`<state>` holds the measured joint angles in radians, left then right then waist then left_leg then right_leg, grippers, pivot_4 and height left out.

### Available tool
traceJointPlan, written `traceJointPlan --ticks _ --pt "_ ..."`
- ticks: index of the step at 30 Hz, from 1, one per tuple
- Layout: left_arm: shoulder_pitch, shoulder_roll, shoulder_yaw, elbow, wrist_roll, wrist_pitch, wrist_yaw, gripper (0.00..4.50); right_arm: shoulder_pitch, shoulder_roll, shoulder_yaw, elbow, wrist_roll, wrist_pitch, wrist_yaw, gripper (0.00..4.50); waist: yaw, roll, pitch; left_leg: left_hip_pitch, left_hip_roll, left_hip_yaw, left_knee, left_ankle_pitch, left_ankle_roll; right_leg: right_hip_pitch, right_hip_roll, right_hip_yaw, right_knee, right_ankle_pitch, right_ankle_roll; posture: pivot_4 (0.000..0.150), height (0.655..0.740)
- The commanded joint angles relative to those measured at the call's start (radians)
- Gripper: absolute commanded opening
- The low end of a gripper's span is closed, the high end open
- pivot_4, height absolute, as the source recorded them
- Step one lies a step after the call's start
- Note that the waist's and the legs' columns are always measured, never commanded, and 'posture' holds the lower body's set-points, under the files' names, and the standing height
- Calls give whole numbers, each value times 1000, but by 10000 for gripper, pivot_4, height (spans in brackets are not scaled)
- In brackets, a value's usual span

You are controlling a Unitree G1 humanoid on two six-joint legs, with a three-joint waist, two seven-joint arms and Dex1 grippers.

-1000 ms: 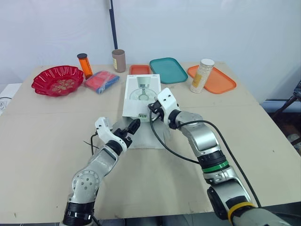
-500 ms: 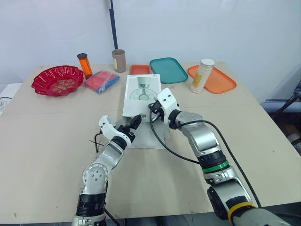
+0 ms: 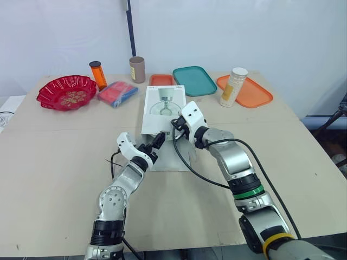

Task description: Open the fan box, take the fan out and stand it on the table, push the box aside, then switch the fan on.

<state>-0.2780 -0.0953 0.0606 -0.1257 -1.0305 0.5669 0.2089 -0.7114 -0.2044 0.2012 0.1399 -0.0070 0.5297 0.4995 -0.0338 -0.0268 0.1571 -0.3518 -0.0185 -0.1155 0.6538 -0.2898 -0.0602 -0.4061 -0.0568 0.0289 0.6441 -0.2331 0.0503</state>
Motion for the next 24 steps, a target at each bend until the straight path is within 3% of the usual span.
traceJointPlan --ticks 1,14,15,18,24 --pt "-3 -75 5 6 -6 -14 -21 44757 38 0 36 27 -12 43 10 0 0 0 0 0 0 0 0 0 0 0 0 0 0 0 0 1500 7400" --pt "-21 -95 15 41 -10 -39 -45 44757 36 6 33 23 -10 50 3 0 0 0 0 0 0 0 0 0 0 0 0 0 0 0 0 1500 7400" --pt "-18 -96 17 39 -12 -42 -44 38792 36 7 33 22 -9 50 3 0 0 0 0 0 0 0 0 0 0 0 0 0 0 0 0 1500 7400" --pt "-13 -97 19 38 -11 -40 -39 31728 36 9 33 20 -9 52 3 0 0 0 0 0 0 0 0 0 0 0 0 0 0 0 0 1500 7400" --pt "-11 -102 17 38 -32 -29 -41 31728 32 10 34 25 -9 48 7 0 0 0 0 0 0 0 0 0 0 0 0 0 0 0 0 1500 7400"
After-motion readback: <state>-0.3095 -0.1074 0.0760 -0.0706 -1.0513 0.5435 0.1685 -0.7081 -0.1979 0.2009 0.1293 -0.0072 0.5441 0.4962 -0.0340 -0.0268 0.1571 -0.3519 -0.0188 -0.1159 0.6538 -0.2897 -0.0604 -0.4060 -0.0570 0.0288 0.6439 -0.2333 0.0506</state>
